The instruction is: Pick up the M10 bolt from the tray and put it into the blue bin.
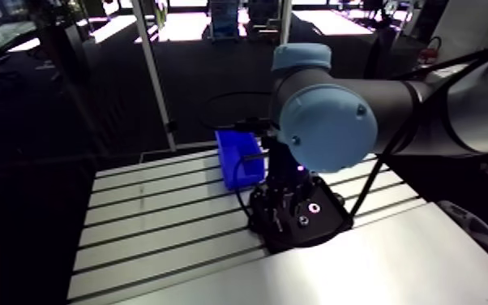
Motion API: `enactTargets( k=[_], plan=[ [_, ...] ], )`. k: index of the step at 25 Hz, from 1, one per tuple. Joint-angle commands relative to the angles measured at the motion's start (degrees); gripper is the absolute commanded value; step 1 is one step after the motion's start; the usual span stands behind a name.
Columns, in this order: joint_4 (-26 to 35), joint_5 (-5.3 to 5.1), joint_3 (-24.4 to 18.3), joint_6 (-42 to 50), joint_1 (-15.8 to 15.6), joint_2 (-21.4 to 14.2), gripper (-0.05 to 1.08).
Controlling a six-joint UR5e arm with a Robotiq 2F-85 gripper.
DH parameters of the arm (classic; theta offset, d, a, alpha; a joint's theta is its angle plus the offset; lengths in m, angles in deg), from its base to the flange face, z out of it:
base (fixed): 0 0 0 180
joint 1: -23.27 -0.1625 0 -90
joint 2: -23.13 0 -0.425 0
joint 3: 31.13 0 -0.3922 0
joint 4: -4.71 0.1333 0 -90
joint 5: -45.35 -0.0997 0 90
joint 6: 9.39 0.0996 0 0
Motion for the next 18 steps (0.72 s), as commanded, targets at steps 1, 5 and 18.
enactTargets(
  k=[1, 5, 18],
  plan=[
    [0.0, -0.04, 0.0, 0.51, -0.09, 0.59, 0.49],
    [-1.14, -0.04, 0.17, 0.51, -0.27, 1.03, 0.49],
    [-1.14, -0.13, 0.35, 1.21, -0.53, 1.38, 0.5]
  ],
)
